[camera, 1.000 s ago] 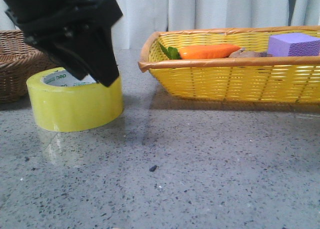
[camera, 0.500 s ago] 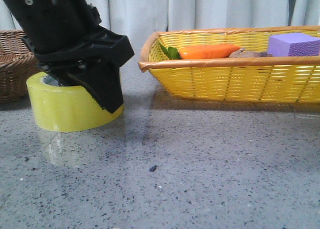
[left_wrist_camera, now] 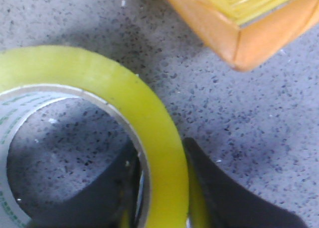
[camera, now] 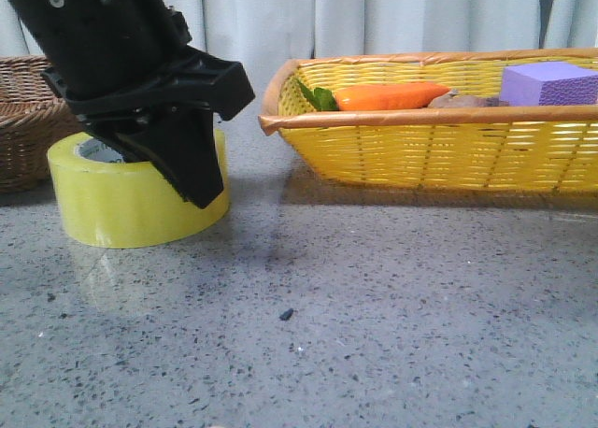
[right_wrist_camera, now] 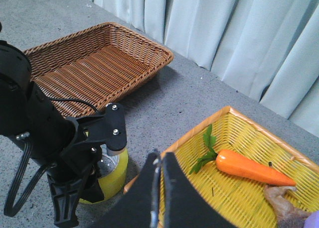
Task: Transfer tape with both arms
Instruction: 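Lift the tape roll with the left gripper and lower it into the brown basket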
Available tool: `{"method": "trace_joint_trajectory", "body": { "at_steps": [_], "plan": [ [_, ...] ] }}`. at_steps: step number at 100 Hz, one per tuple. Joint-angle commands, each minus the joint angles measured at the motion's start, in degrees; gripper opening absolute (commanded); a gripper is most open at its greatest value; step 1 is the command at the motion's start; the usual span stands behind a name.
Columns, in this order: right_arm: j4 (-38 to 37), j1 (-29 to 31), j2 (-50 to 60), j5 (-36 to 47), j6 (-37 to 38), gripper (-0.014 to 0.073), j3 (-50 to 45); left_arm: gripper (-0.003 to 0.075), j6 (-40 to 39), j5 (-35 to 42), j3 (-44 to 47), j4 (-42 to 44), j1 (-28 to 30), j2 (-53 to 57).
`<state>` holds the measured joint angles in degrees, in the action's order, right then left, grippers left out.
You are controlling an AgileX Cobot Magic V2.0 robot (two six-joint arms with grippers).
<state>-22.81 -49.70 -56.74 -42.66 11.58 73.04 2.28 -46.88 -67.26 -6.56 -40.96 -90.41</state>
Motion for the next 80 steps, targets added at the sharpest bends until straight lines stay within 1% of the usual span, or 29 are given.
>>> {"method": "trace_joint_trajectory", "body": {
  "at_steps": [1, 16, 35, 53, 63, 70, 80],
  "plan": [
    [-2.0, 0.1, 0.9, 4.0, 0.0, -0.0066, 1.4, -0.0020, 0.1, 1.6, -2.9, -1.2, -0.6, 2.3],
    [-2.0, 0.1, 0.9, 3.8, 0.0, -0.0066, 1.4, -0.0020, 0.1, -2.6, -6.5, -1.2, -0.6, 2.4],
    [-2.0, 0.1, 0.9, 3.8, 0.0, -0.0066, 1.4, -0.0020, 0.5, -7.8, -13.5, -0.6, -0.6, 2.4],
    [-2.0, 0.1, 0.9, 3.8, 0.0, -0.0066, 1.4, -0.0021, 0.5, -13.2, -20.8, 4.8, -0.4, 2.8],
    [-2.0, 0.1, 0.9, 3.7, 0.0, -0.0066, 1.2, -0.0021, 0.5, -15.4, -24.7, 7.4, 1.2, 3.4],
    [-2.0, 0.1, 0.9, 3.7, 0.0, -0.0066, 1.1, -0.0021, 0.5, -16.0, -26.5, 8.6, 3.4, 4.4],
    [-2.0, 0.1, 0.9, 3.7, 0.0, -0.0066, 1.1, -0.0020, 0.5, -16.1, -27.6, 9.2, 8.0, 5.9]
  ]
}}
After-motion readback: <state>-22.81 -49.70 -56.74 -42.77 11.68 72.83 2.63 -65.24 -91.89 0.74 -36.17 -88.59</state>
